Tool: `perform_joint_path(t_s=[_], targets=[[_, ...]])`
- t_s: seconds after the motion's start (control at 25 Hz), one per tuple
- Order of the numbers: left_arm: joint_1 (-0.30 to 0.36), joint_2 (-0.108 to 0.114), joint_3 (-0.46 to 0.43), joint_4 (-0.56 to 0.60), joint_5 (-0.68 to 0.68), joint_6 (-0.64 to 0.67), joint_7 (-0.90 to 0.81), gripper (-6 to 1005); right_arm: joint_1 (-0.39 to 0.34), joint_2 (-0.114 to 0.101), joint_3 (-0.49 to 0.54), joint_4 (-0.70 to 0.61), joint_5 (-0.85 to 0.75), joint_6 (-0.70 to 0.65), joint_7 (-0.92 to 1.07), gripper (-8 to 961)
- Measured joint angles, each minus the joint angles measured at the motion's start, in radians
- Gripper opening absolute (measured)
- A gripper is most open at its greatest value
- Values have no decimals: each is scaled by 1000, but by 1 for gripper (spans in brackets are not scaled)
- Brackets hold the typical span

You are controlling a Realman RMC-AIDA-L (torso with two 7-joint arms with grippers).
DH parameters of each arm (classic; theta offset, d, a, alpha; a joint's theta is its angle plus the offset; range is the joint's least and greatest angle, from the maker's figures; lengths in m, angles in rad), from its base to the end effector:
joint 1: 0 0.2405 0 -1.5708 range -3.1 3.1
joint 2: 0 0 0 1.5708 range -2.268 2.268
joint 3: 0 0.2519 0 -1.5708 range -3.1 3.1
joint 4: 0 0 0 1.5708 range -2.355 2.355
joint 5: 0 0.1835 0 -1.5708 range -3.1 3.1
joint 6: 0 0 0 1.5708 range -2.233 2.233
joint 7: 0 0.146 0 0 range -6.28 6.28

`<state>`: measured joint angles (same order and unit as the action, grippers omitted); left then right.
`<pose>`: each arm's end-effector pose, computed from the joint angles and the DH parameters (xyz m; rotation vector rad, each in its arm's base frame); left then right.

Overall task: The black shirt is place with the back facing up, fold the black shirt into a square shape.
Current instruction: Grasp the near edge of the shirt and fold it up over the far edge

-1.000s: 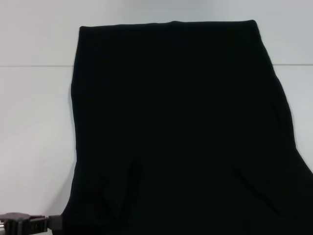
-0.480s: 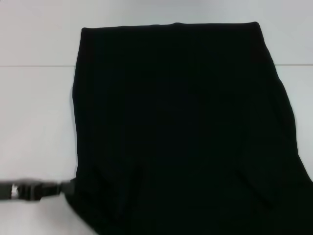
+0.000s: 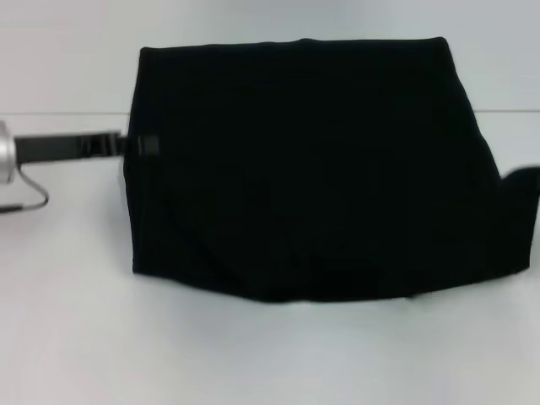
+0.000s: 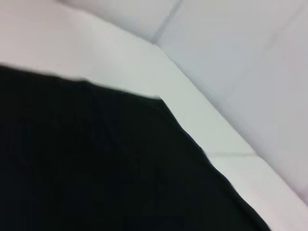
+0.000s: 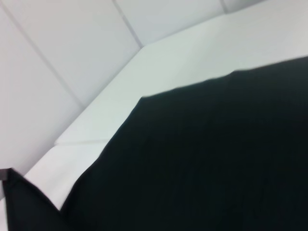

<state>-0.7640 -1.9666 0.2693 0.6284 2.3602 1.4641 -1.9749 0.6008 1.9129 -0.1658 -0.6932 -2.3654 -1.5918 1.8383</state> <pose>-0.2426 0.3813 0.0628 -2.3452 -1.3138 -0.6766 0.3000 0.3349 0.1039 -2.2683 1.2541 0.6551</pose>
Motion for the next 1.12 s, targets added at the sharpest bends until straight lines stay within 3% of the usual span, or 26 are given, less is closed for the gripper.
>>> perform_joint_path(t_s=[0.36, 0.6, 0.88, 1.0, 1.12], targets=[[-103, -7, 18, -63, -50, -347, 51, 25, 181, 5, -42, 166, 0, 391, 26, 39], [-179, -6, 21, -164, -73, -563, 124, 25, 270, 4, -102, 241, 0, 635, 50, 39], [-199, -40, 23, -227, -79, -740, 173, 26, 307, 11, -160, 322, 0, 786, 56, 39], [-195, -66, 24, -245, -80, -795, 208, 26, 313, 27, -170, 353, 0, 848, 56, 39], [-192, -85, 24, -266, -75, -847, 234, 25, 314, 56, -179, 361, 0, 890, 57, 40]])
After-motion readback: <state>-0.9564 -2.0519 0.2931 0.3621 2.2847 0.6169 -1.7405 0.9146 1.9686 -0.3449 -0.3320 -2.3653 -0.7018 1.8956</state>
